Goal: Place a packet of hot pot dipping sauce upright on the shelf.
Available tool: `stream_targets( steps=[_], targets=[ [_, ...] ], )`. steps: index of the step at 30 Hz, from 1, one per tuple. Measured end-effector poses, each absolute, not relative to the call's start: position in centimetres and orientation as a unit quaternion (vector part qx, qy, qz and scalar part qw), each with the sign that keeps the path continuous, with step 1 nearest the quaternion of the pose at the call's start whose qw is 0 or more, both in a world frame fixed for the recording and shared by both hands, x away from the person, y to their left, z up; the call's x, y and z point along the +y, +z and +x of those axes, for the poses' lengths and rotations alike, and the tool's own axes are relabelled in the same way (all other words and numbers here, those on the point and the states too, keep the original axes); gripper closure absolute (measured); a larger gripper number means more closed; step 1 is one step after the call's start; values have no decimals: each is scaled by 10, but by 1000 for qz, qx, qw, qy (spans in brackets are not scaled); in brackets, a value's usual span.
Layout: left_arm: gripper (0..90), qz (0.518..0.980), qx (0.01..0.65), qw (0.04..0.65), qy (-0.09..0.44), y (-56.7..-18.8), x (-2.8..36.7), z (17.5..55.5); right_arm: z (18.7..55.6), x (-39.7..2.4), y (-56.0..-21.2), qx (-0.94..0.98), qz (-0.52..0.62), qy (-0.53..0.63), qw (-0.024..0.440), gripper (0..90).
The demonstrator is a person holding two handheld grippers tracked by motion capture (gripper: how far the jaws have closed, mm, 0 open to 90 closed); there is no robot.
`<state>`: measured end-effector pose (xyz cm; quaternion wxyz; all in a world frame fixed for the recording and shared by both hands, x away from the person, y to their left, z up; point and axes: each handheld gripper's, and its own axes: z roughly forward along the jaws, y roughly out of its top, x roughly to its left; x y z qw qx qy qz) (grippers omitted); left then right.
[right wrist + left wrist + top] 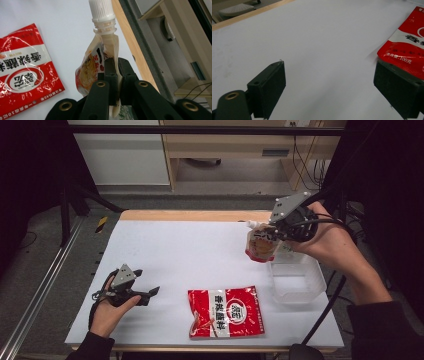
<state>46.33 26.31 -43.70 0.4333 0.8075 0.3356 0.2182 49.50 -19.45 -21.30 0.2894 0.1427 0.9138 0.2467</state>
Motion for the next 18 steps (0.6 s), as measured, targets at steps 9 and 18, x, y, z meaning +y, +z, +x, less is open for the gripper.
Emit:
stream_targets(
  steps=[9, 18],
  targets=[
    [106, 810, 335, 429, 220, -438, 264, 463, 494, -219, -217, 911, 159, 241, 294, 870],
    [106, 811, 333, 427, 220, -439, 263, 462, 497, -243, -227, 911, 169, 228, 298, 870]
  ],
)
